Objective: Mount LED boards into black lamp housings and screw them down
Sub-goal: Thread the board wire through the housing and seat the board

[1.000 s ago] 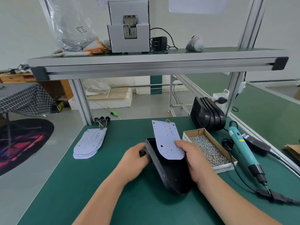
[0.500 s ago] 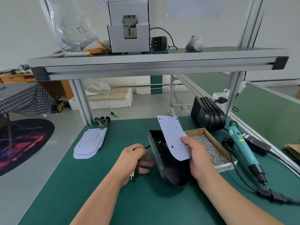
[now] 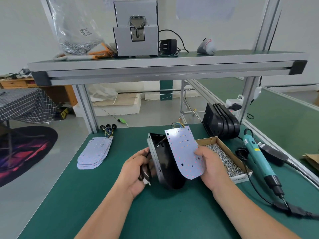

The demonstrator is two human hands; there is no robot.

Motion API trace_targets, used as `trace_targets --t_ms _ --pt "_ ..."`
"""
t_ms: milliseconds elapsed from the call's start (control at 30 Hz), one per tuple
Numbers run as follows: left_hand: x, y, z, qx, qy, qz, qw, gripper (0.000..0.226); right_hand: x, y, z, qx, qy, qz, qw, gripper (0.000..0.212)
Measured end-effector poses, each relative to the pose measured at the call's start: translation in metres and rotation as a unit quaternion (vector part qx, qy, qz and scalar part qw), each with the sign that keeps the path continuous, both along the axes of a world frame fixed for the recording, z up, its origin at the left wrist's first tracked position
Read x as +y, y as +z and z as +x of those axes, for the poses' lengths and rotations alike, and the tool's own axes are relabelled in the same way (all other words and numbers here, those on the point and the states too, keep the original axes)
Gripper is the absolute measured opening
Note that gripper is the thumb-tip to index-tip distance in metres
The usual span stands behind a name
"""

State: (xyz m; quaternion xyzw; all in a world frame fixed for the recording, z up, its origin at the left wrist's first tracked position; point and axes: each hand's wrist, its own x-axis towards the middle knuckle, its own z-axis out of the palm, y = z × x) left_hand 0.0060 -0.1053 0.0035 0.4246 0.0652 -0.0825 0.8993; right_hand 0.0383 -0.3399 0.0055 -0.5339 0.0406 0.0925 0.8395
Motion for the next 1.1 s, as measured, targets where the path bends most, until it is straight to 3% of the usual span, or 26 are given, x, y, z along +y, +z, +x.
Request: trace_targets --t_ms 200,267,400,500,567,633,700,867,1033,1100 --pt "0.016 0.004 0.002 0.007 0.069 0.016 0.997 0.069 0.002 0.005 -0.002 -0.086 -0.028 -0.153 0.984 0.069" --pt "0.024 0.003 0.004 0.03 0.103 0.054 0.993 0.067 0.003 0.009 -0.003 -0.101 -0.02 -0.179 0.978 0.062" --pt "0.031 -0.001 0.006 0.064 0.158 0.07 0.983 0.06 0.005 0.018 -0.007 -0.119 -0.001 -0.242 0.963 0.023" --pt "0.032 0.0 0.006 0.072 0.165 0.068 0.981 0.053 0.008 0.018 -0.008 -0.145 -0.037 -0.323 0.935 0.034" --pt "0.032 0.0 0.006 0.072 0.158 0.072 0.982 0.047 0.009 0.018 -0.007 -0.169 -0.049 -0.356 0.918 0.03" --pt "0.034 0.001 0.006 0.067 0.149 0.07 0.984 0.042 0.012 0.021 -0.005 -0.196 -0.044 -0.389 0.899 0.051" --pt "0.034 0.0 0.006 0.066 0.146 0.069 0.985 0.039 0.017 0.028 -0.005 -0.246 -0.037 -0.436 0.865 0.067" --pt "0.032 0.002 0.003 0.059 0.139 0.073 0.986 0.031 0.037 0.044 -0.006 -0.369 -0.033 -0.556 0.744 0.073" --pt "0.033 0.003 0.001 0.051 0.129 0.088 0.986 0.031 0.057 0.049 -0.004 -0.396 -0.032 -0.665 0.633 0.065" --pt "0.032 0.004 0.001 0.037 0.114 0.085 0.989 0.041 0.064 0.05 0.0 -0.398 -0.036 -0.686 0.609 0.059"
